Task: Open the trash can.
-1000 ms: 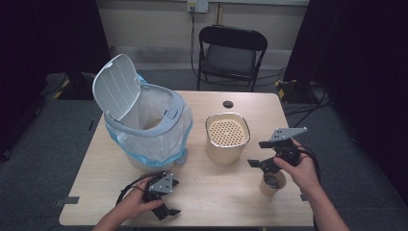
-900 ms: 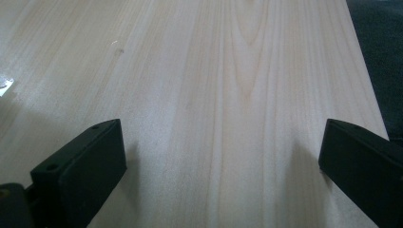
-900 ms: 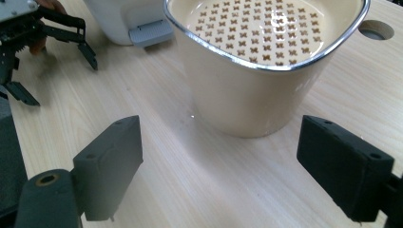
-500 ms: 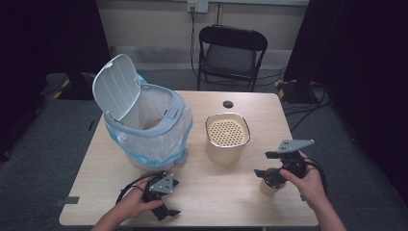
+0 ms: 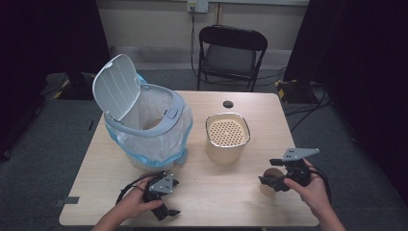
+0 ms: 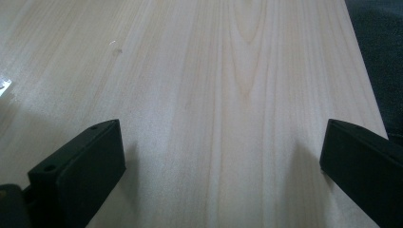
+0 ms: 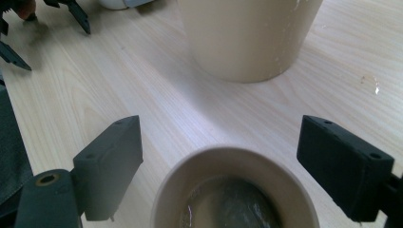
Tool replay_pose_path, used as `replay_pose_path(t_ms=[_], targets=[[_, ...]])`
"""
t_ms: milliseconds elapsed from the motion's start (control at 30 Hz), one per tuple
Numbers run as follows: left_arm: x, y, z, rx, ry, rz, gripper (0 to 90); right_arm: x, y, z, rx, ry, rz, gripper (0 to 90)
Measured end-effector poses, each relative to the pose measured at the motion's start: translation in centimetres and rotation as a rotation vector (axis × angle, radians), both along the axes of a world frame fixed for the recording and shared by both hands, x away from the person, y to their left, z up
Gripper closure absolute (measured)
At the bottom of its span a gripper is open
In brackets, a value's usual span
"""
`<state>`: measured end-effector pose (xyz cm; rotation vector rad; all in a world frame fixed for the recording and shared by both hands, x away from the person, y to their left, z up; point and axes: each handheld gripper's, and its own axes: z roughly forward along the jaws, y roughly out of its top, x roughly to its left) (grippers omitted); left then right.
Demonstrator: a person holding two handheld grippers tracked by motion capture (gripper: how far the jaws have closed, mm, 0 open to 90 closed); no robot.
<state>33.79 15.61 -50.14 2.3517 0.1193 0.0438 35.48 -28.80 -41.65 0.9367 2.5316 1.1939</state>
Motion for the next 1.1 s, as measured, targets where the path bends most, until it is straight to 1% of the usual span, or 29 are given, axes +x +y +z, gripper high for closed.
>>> replay_pose_path(t_ms=[300, 333, 467, 667, 733, 767, 867, 1000, 1100], targets=[[0.0, 0.0, 0.0, 0.000, 0.000, 0.000, 0.4, -0.6, -1.0, -0.7, 0.004, -0.002, -0.019, 14.8], [0.0, 0.0, 0.0, 0.002, -0.001, -0.001, 0.4, -0.7, -1.4, -0.8, 0.012, -0.004, -0.025, 14.8], [0.0, 0.0, 0.0, 0.001, 0.000, -0.001, 0.4, -0.8, -1.7, -1.0, 0.016, -0.002, -0.024, 14.8], [0.0, 0.0, 0.0, 0.001, 0.000, 0.000, 0.4, -1.3, -2.4, -1.6, 0.051, -0.007, -0.024, 14.8], [0.0, 0.0, 0.0, 0.001, 0.000, 0.000, 0.4, -1.4, -2.4, -1.7, 0.049, -0.008, -0.026, 14.6], [0.0, 0.0, 0.0, 0.001, 0.000, 0.000, 0.4, -1.5, -2.6, -1.9, 0.060, -0.010, -0.018, 14.7], [0.0, 0.0, 0.0, 0.001, 0.000, 0.000, 0.3, -1.6, -2.7, -2.1, 0.063, -0.011, -0.018, 14.8], [0.0, 0.0, 0.0, 0.001, -0.001, -0.001, 0.3, -1.8, -3.0, -2.8, 0.081, -0.012, -0.020, 14.9], [0.0, 0.0, 0.0, 0.001, 0.000, -0.001, 0.4, -1.9, -3.1, -3.1, 0.075, -0.012, -0.018, 15.0]])
